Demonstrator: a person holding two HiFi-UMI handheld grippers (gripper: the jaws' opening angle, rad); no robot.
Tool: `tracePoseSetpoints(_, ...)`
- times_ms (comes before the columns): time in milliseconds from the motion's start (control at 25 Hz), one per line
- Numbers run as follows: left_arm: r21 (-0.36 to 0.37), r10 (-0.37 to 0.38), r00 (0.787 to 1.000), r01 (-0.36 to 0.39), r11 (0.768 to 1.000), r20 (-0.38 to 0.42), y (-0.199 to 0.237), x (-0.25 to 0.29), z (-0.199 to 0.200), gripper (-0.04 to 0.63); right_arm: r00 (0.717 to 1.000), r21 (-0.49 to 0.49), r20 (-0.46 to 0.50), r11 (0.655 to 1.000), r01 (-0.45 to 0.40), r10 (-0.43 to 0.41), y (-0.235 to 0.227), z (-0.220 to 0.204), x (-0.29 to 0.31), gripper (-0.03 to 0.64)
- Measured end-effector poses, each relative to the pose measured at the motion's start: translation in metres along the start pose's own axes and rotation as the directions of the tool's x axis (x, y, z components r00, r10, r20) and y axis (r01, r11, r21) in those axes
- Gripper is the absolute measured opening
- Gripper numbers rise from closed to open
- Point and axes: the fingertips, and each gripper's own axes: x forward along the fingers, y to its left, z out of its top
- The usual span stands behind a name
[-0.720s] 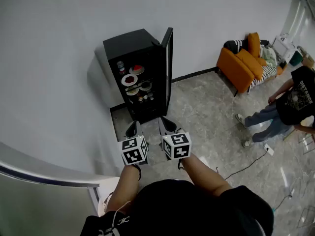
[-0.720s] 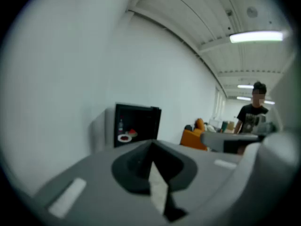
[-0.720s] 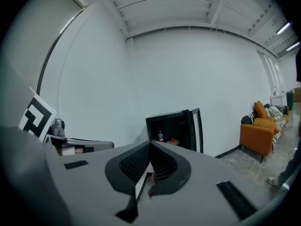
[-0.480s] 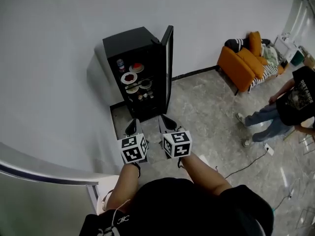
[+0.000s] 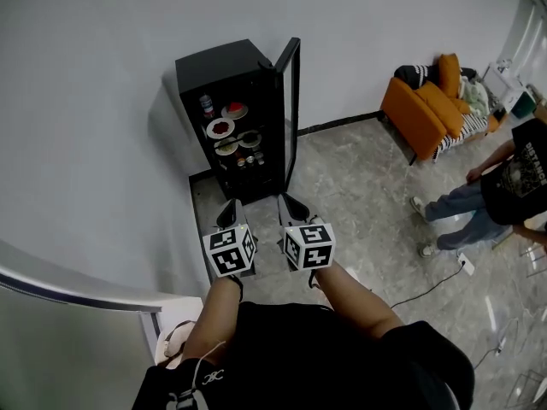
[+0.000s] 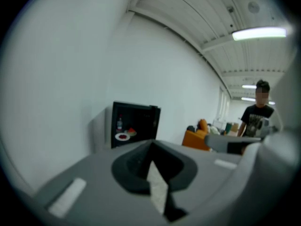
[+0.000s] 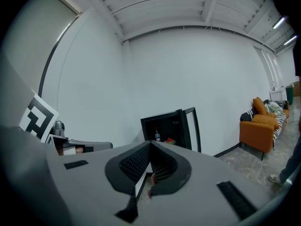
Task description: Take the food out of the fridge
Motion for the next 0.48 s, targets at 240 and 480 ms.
tracePoseSetpoints(240, -0.004, 0.016, 1.0, -0.016, 1.0, -0.001, -0.017, 0.008, -0.003, 0.002, 1.0, 0.021, -0.015, 1.0, 0.001, 0.0, -0.024, -0.001, -0.004, -0.008)
tracePoseSetpoints(480, -0.029, 0.028, 1.0, -0.028, 0.999, 0.002, -0.009, 0.033, 0.0, 0.002, 0.998, 0.005, -0.011, 0.998, -0.062, 0.062, -0.024, 0.001, 0.018, -0.008)
